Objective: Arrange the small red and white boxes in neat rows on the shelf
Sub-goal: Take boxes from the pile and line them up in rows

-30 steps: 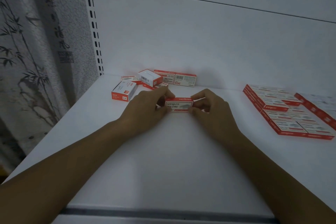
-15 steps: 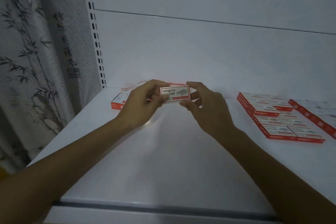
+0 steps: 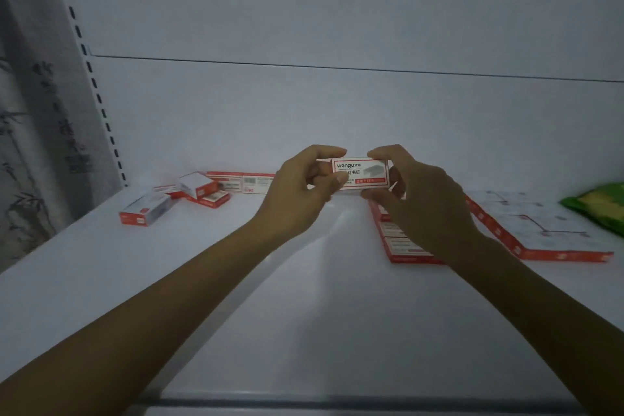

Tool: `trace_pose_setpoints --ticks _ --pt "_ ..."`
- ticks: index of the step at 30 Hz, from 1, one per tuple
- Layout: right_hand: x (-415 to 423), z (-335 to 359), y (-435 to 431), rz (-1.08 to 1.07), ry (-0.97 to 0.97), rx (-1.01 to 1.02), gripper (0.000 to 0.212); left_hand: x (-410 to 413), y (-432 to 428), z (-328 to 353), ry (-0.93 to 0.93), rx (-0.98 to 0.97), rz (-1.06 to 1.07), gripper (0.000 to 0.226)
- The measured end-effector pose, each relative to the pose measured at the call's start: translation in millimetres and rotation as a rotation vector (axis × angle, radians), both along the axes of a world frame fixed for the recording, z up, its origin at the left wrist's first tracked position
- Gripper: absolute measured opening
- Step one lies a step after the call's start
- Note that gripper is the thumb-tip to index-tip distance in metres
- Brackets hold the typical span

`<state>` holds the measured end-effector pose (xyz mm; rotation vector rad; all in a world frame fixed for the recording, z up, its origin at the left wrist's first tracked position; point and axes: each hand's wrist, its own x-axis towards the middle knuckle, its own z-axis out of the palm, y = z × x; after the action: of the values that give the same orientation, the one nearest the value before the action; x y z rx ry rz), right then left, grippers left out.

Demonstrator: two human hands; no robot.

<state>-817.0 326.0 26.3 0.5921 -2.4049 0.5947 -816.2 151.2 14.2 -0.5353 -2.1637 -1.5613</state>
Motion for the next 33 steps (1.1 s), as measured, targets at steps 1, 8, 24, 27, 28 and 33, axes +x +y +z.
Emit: trace_pose_setpoints --ticks 1,8,24,27,28,33 --pt "-1.3 -0.1 18.4 -0.025 -0.019 0.014 0.047 -4.0 17.2 -1.1 -0.025 -0.011 -0.009 0.028" --pt "-18.1 -11.2 123.1 -0.212 -0.153 0.104 0.046 -39.5 91.5 -31.4 -0.16 -0.392 0.072 0.029" --pt "-61.4 -51.8 126.8 -0.282 -0.273 0.315 0.046 -49.3 91.7 -62.6 0.053 -0.604 0.08 0.038" --pt "-65.3 -54.4 125.0 -0.299 -0.294 0.269 0.049 -54.7 89.0 -68.6 0.032 -0.654 0.108 0.051" --pt "-66.3 -55.7 124.9 -0.305 -0.307 0.244 0.05 -55.1 89.4 -69.1 0.036 -0.653 0.106 0.053" --pt "-64.7 -57.3 126.5 -0.29 -0.314 0.152 0.048 -54.0 90.6 -72.0 0.051 -0.587 0.131 0.056"
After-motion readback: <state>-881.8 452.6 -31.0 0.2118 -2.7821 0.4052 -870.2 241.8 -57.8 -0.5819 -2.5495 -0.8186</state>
